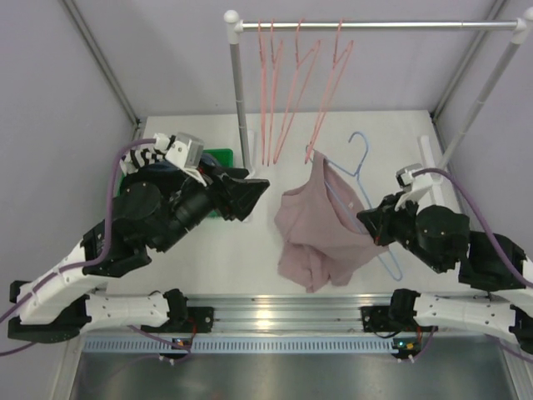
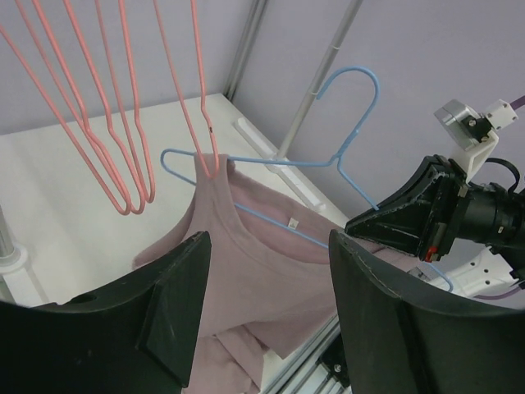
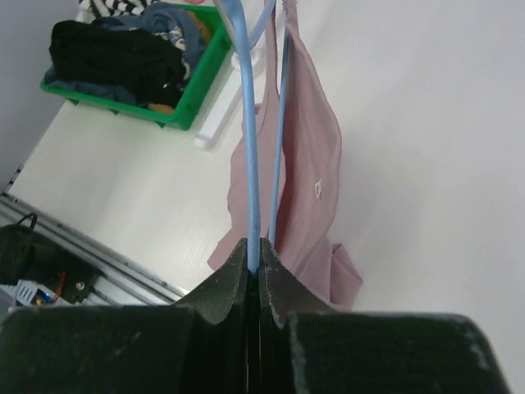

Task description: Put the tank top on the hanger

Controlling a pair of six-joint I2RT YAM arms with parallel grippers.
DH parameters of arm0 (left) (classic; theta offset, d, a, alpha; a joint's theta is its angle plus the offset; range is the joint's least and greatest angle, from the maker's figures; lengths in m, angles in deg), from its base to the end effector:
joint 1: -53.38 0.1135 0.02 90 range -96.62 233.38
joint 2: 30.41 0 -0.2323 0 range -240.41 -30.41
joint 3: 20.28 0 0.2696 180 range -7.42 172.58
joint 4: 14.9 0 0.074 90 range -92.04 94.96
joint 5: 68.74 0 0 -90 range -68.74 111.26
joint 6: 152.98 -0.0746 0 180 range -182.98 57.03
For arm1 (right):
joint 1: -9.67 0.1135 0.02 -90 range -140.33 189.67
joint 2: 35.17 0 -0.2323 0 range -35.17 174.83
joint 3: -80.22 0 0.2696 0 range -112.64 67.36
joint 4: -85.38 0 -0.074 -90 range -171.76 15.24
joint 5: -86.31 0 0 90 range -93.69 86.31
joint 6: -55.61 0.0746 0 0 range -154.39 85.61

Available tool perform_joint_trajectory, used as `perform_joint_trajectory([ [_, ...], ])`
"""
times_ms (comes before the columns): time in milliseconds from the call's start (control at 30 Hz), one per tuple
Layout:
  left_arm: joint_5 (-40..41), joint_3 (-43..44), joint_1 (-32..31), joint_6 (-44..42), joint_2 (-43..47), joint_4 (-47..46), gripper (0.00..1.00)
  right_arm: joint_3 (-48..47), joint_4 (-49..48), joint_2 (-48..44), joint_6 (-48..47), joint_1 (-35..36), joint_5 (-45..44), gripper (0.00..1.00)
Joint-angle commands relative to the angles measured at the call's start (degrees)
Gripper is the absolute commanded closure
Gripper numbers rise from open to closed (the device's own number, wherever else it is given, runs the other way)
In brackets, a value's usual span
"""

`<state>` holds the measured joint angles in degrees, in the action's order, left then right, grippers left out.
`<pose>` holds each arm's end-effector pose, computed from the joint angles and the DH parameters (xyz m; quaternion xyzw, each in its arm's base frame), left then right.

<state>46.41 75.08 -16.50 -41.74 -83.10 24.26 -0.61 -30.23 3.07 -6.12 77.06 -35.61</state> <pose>0.1050 -0.1944 0.4897 0.1309 0.6747 -0.4032 0.6043 0.0993 0.1358 0.3887 -0.1213 0.8018 0.2466 0.5306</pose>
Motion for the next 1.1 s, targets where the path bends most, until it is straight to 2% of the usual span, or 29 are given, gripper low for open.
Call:
perform_joint_trajectory([
  [0,0.3,3.2,-0.1,-1.8,-0.7,-1.3,0.36,-5.9,5.5,2.8,4.9,0.6,-10.2,1.00],
  [133,-0.6,4.1,0.0,-2.5,-1.5,-0.9,0.36,-13.1,8.1,8.0,5.9,0.2,-15.4,1.00],
  [233,-1.4,4.2,0.0,-3.5,-1.9,-0.6,0.36,-17.4,7.7,13.0,3.2,-2.5,-16.0,1.00],
  [300,-1.9,4.1,0.0,-4.0,-2.2,-0.4,0.35,-20.1,5.2,16.2,0.7,-7.2,-9.9,1.00],
  [333,-2.1,4.0,0.0,-4.2,-2.2,-0.3,0.35,-20.7,4.0,17.0,-1.9,-14.6,-6.1,1.00],
  [367,-2.4,3.9,0.0,-4.5,-2.2,-0.4,0.35,-21.2,3.0,17.6,-3.0,-18.5,1.4,1.00],
  [433,-3.3,3.5,0.0,-4.7,-2.6,-0.3,0.35,-23.4,1.2,19.1,-5.8,-26.6,5.8,1.00],
  [567,-4.3,2.8,0.0,-6.1,-2.9,0.1,0.35,-29.7,1.5,22.6,-9.5,-37.3,15.0,1.00],
  [633,-4.8,2.5,0.0,-6.7,-3.1,0.0,0.35,-34.1,2.6,24.7,-10.8,-42.3,16.9,1.00],
  [900,-7.0,1.4,0.1,-8.0,-4.4,-1.8,0.34,-50.5,8.3,33.4,-15.3,-54.1,25.9,1.00],
  [1067,-8.4,0.6,0.1,-8.5,-5.9,-3.0,0.32,-53.6,8.9,36.3,-16.5,-60.7,31.6,1.00],
])
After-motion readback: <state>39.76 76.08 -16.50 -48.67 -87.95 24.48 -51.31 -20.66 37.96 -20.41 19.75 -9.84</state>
